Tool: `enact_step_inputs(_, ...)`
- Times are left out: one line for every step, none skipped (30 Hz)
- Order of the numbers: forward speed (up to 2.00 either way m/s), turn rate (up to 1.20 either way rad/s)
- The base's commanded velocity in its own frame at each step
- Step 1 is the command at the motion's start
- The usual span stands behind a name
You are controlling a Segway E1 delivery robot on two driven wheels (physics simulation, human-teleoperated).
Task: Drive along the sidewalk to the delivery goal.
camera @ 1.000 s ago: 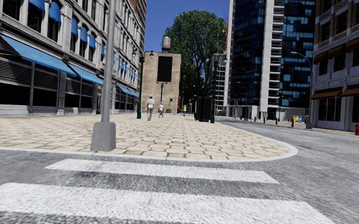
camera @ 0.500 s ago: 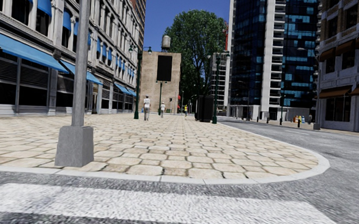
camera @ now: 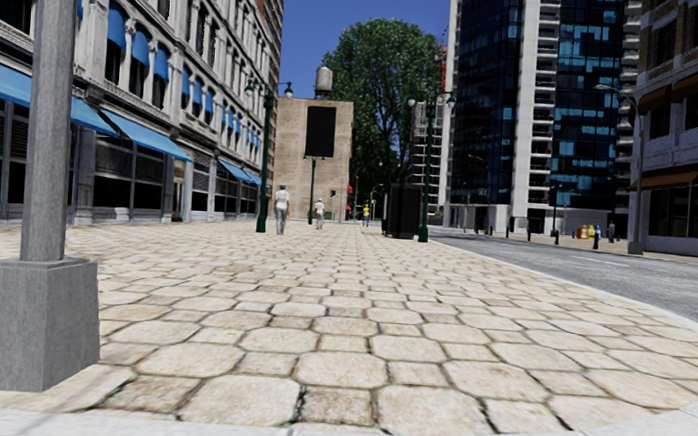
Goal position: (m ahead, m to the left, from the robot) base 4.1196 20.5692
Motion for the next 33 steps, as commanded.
enact_step_inputs(1.79, 0.3)
enact_step_inputs(1.79, 0.3)
enact_step_inputs(1.79, 0.34)
enact_step_inputs(1.78, 0.36)
enact_step_inputs(1.77, 0.37)
enact_step_inputs(1.77, 0.37)
enact_step_inputs(1.74, 0.4)
enact_step_inputs(1.68, 0.43)
enact_step_inputs(1.59, 0.44)
enact_step_inputs(1.59, 0.44)
enact_step_inputs(1.49, 0.45)
enact_step_inputs(1.32, 0.45)
enact_step_inputs(1.2, 0.46)
enact_step_inputs(1.2, 0.46)
enact_step_inputs(1.16, 0.47)
enact_step_inputs(1.15, 0.47)
enact_step_inputs(1.15, 0.47)
enact_step_inputs(1.15, 0.47)
enact_step_inputs(1.15, 0.47)
enact_step_inputs(1.15, 0.47)
enact_step_inputs(1.15, 0.47)
enact_step_inputs(1.15, 0.47)
enact_step_inputs(1.15, 0.47)
enact_step_inputs(1.15, 0.47)
enact_step_inputs(1.15, 0.47)
enact_step_inputs(1.15, 0.47)
enact_step_inputs(1.15, 0.47)
enact_step_inputs(1.15, 0.47)
enact_step_inputs(1.15, 0.47)
enact_step_inputs(1.15, 0.47)
enact_step_inputs(1.15, 0.47)
enact_step_inputs(1.15, 0.47)
enact_step_inputs(1.15, 0.47)
